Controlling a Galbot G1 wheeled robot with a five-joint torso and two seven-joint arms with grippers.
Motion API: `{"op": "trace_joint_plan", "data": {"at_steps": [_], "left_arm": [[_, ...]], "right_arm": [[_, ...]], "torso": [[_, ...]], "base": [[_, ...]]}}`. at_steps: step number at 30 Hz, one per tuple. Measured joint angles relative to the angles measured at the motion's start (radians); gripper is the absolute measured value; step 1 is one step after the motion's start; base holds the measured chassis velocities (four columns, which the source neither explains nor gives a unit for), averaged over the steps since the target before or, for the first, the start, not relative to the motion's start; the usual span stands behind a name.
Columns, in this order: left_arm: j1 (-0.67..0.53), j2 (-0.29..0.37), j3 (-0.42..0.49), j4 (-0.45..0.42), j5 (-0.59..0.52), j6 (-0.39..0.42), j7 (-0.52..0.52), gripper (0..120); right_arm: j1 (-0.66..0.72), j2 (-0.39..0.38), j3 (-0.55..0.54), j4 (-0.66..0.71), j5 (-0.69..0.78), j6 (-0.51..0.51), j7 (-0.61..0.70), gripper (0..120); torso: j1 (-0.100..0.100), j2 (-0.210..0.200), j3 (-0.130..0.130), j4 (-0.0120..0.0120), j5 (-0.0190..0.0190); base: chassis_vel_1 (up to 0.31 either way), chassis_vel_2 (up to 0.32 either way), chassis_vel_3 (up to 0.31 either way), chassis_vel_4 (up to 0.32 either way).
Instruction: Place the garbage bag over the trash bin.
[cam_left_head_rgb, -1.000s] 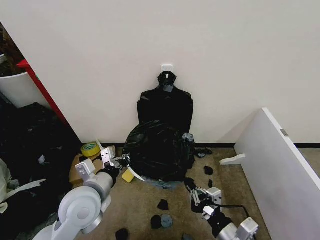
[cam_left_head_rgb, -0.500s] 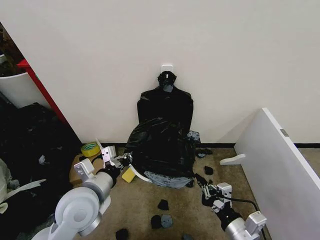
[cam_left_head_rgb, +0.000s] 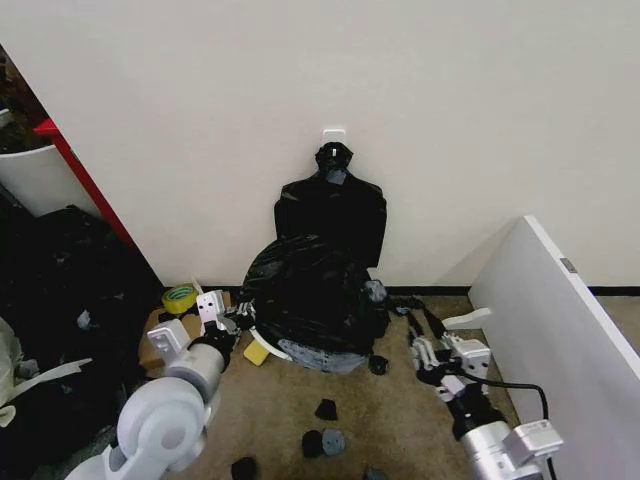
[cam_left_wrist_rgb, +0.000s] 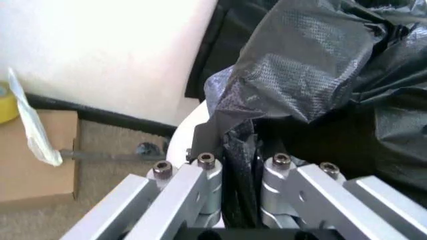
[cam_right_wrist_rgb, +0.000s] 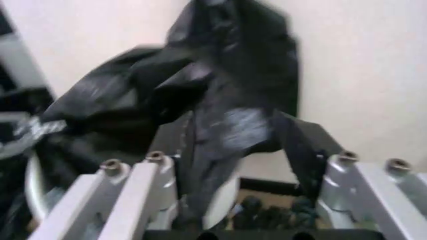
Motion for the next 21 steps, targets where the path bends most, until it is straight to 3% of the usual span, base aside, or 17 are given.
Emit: {"op": "trace_joint_plan", "data": {"at_steps": [3, 5, 9, 13, 15, 21], "left_arm": [[0.002, 0.0, 0.008, -0.005, 0.021, 0.0, 0.005, 5], [0.008, 0.0, 0.016, -0.01, 0.052, -0.001, 0.012, 5], [0.019, -0.004, 0.018, -0.024, 0.071, -0.001, 0.015, 5], [0.036, -0.008, 0.014, -0.04, 0.085, -0.002, 0.021, 5], [0.037, -0.008, 0.014, -0.041, 0.087, -0.002, 0.023, 5], [0.042, -0.014, 0.013, -0.048, 0.088, -0.005, 0.033, 5]], "right_arm": [[0.032, -0.005, -0.032, -0.012, -0.015, -0.027, -0.004, 53], [0.09, -0.009, -0.071, -0.031, -0.023, -0.07, -0.004, 65], [0.172, -0.009, -0.118, -0.05, -0.028, -0.138, 0.02, 75], [0.221, -0.003, -0.151, -0.097, -0.124, -0.168, 0.063, 94], [0.222, -0.002, -0.154, -0.1, -0.134, -0.168, 0.068, 94], [0.227, -0.009, -0.151, -0.124, -0.207, -0.151, 0.085, 72]], "torso": [[0.0, 0.0, 0.0, -0.0001, -0.0002], [0.0, 0.0, 0.0, 0.0, 0.0001], [0.0, 0.0, 0.0, 0.0003, 0.0], [0.0, 0.0, 0.0, 0.0, 0.0], [0.0, 0.0, 0.0, -0.0001, 0.0], [0.0, 0.0, 0.0, -0.0001, 0.0]], "base": [[0.0, 0.0, 0.0, 0.0], [0.0, 0.0, 0.0, 0.0], [0.0, 0.0, 0.0, 0.0], [0.0, 0.0, 0.0, 0.0], [0.0, 0.0, 0.0, 0.0], [0.0, 0.0, 0.0, 0.0]]}}
